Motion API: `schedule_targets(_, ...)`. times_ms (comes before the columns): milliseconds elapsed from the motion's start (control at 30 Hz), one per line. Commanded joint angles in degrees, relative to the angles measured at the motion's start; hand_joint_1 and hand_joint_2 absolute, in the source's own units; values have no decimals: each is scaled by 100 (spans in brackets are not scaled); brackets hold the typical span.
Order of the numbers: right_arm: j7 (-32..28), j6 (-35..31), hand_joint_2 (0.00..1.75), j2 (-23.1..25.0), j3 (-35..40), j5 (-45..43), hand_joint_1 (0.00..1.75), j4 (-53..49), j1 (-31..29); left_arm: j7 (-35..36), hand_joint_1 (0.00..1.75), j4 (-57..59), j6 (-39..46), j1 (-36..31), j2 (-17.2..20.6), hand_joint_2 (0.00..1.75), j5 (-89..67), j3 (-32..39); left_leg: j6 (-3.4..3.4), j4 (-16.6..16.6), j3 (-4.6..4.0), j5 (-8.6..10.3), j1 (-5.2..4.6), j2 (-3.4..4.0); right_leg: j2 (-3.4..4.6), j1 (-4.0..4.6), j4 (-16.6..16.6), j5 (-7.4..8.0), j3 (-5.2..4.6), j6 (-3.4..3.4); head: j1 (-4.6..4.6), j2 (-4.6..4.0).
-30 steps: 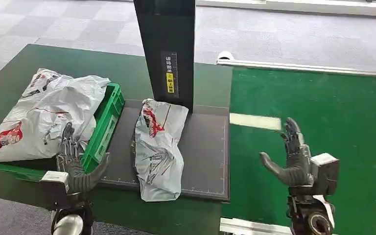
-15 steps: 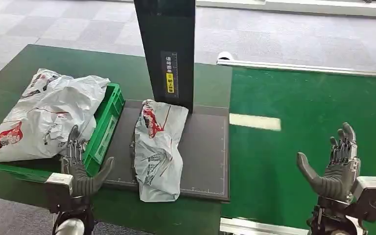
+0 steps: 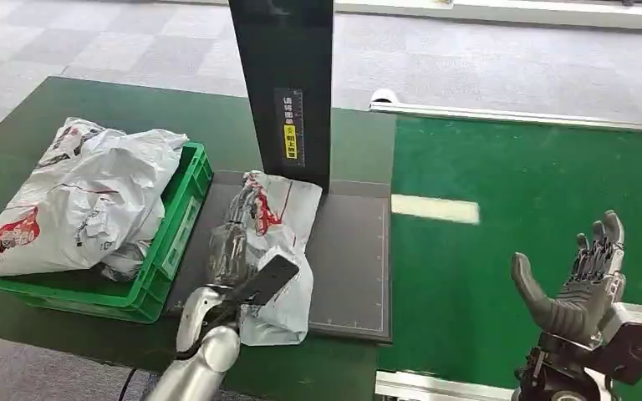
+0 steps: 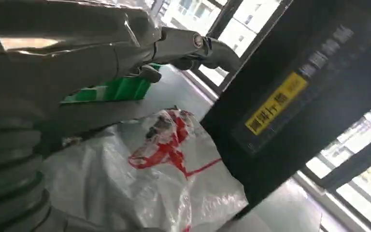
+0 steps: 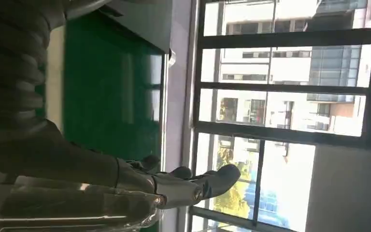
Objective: Moved the parcel from conveyor to table for the left to box.
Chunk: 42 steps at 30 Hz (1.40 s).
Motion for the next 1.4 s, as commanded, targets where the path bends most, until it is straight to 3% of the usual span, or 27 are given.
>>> schedule_targets(33,89,36,175,81,-6,-45,0,298,-157,87,0,1848,55,-842,-78,175,-220,-583,1,-8,9,1,0,-6,-4,0,-8,0,11,-2,-2,0)
schedule_targets(333,97,24,175,123,-118,-75,0,186,-67,455,0,2555,182,-1109,-147,175,-919,-748,2,-7,2,2,0,-4,-1,1,-7,2,0,-1,-2,0)
schedule_targets(567,85,15,175,52,-96,-83,0,243,-124,906,0,3605,-404,-1402,-172,175,-1521,-679,3,-16,10,5,-1,-2,2,0,-16,5,10,-2,-2,0)
schedule_targets(633,79,21,175,29,-89,-107,0,278,-154,886,12,3683,-513,-1385,-160,175,-1543,-625,1,-11,9,0,-1,7,10,0,-9,2,5,-2,-2,0)
schedule_targets(700,78,22,175,21,-89,-112,0,290,-165,869,12,3730,-569,-1406,-152,175,-1560,-636,1,-12,9,2,0,8,11,1,-12,4,5,-3,-4,0)
schedule_targets(733,78,23,175,20,-89,-116,0,295,-169,858,63,3742,-576,-1393,-148,175,-1553,-629,1,-11,10,0,0,6,9,0,-10,2,6,-2,-2,0)
schedule_targets(767,79,24,175,17,-90,-121,0,304,-173,833,134,3750,-594,-1393,-153,175,-1534,-609,1,-9,10,0,-1,5,7,0,-8,1,8,-2,-2,0)
schedule_targets(800,79,24,175,28,-85,-119,0,299,-166,786,168,3730,-577,-1365,-140,175,-1541,-618,2,-17,17,3,-1,10,12,0,-16,7,15,-2,-2,0)
schedule_targets(900,82,8,175,82,-117,-122,0,203,-103,607,175,3428,-522,-1209,-116,175,-1486,-547,3,-17,22,4,-1,15,18,0,-15,9,20,-2,-4,0)
schedule_targets(1167,102,7,175,60,-118,-148,0,184,-105,414,171,2964,-502,-1080,-98,175,-1260,-422,1,-12,30,0,-1,9,13,0,-9,2,29,-2,-2,0)
schedule_targets(1300,119,1,175,11,-98,-191,0,245,-168,18,175,2008,-253,-774,-24,175,-759,-355,2,-14,30,0,-3,17,20,-2,-11,5,25,-2,-2,0)
schedule_targets(1400,118,-14,175,-13,-64,-233,0,322,-193,-107,175,667,-122,-376,143,175,-406,-485,4,-20,28,2,-3,25,29,-2,-16,9,21,-4,-2,0)
